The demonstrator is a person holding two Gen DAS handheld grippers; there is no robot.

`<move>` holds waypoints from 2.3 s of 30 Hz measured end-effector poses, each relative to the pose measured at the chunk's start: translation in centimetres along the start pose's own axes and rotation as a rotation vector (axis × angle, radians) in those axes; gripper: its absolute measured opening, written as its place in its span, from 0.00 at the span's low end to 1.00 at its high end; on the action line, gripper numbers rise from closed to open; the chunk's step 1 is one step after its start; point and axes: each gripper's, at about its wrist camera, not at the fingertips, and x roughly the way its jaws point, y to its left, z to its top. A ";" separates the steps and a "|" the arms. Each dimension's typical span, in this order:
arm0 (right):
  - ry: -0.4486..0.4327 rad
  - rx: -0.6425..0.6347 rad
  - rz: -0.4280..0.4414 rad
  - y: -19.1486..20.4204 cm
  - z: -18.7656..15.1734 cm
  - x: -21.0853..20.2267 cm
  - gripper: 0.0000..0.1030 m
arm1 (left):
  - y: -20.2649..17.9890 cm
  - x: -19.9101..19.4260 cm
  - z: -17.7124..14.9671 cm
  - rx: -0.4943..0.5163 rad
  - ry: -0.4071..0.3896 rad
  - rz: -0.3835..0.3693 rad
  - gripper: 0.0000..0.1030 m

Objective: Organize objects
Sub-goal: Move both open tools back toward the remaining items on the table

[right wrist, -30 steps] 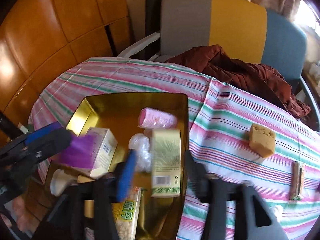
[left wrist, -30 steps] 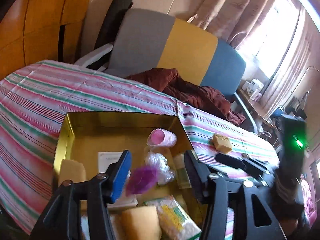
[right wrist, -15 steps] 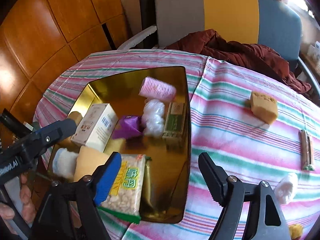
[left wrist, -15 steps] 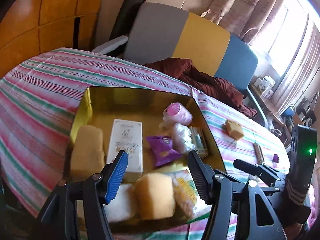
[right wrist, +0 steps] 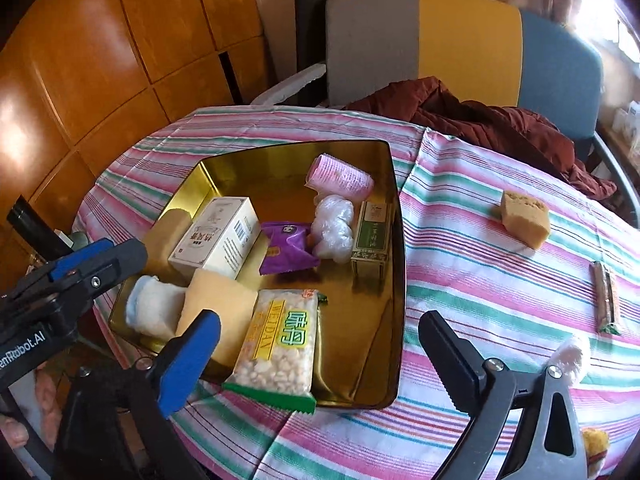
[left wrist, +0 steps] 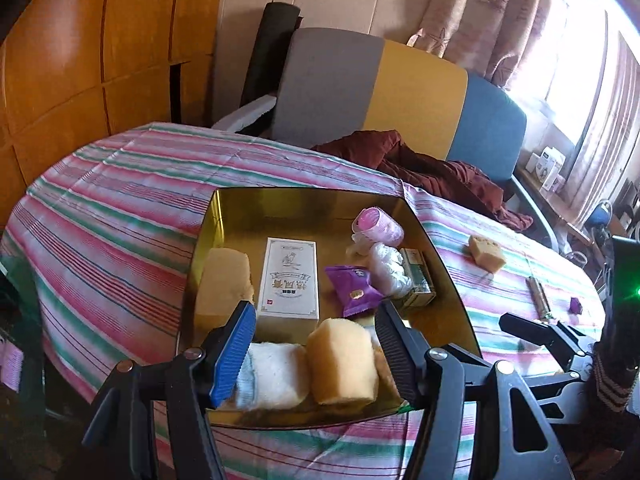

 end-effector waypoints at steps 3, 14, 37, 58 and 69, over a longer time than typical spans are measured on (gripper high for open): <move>-0.013 0.007 -0.003 -0.1 -0.4 -0.5 0.97 | -0.2 -0.3 -0.3 0.013 -0.003 0.004 0.61; -0.027 0.027 -0.019 -0.6 -1.0 -1.1 0.97 | -1.3 -0.8 -1.0 0.045 0.003 -0.012 0.61; -0.028 0.142 -0.083 -5.9 -2.1 -1.9 0.98 | -3.9 -0.6 -1.3 0.127 0.011 -0.042 0.61; -0.047 0.446 -0.287 -22.7 -6.1 -8.7 0.98 | -9.7 1.3 -0.6 0.237 0.084 -0.184 0.61; -0.056 0.616 -0.375 -30.2 -8.0 -11.8 0.98 | -14.4 3.0 0.6 0.322 0.120 -0.227 0.61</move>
